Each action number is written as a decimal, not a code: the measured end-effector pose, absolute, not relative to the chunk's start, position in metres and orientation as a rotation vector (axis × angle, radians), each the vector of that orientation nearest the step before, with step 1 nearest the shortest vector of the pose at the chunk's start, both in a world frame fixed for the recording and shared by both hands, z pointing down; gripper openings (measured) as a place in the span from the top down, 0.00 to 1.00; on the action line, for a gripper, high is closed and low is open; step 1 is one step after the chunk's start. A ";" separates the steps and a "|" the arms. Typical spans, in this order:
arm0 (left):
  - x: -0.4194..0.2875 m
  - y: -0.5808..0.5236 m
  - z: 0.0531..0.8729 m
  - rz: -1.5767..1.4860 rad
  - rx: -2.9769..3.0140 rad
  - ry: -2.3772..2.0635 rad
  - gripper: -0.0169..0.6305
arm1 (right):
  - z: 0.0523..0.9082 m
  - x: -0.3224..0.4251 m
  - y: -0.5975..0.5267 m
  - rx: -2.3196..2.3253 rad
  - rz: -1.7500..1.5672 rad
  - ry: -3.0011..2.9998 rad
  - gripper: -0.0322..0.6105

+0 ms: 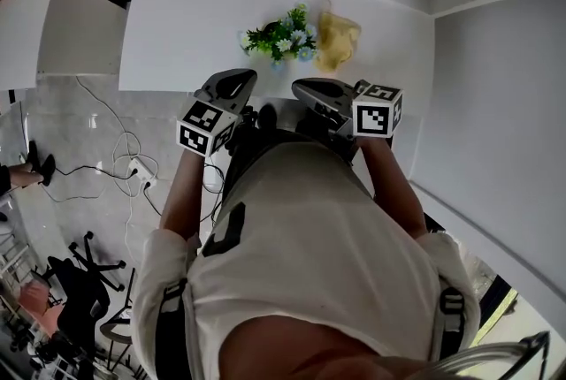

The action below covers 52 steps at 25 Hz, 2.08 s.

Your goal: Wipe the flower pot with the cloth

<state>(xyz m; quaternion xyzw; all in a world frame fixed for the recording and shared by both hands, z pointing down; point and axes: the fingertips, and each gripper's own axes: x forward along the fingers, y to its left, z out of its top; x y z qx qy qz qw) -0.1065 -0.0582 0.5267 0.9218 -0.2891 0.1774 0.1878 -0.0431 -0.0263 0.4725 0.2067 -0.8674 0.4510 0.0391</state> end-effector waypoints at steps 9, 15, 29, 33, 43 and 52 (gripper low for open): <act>-0.086 -0.030 0.521 0.429 2.593 -0.720 0.94 | 0.469 -0.055 -0.006 0.594 1.351 -2.728 0.94; -0.078 -0.011 0.511 0.448 2.571 -0.757 0.94 | 0.462 -0.043 0.004 0.563 1.367 -2.766 0.93; 0.008 0.027 0.487 0.524 2.629 -0.700 0.94 | 0.451 0.040 0.045 0.673 1.448 -2.850 0.93; 0.045 0.056 0.494 0.554 2.629 -0.644 0.94 | 0.454 0.066 0.061 0.729 1.445 -2.862 0.93; 0.109 0.146 0.502 0.435 2.444 -0.632 0.94 | 0.468 0.106 0.128 0.660 1.640 -2.832 0.94; 0.002 0.172 0.523 0.534 2.263 -0.931 0.94 | 0.473 0.090 0.167 0.562 1.535 -2.814 0.93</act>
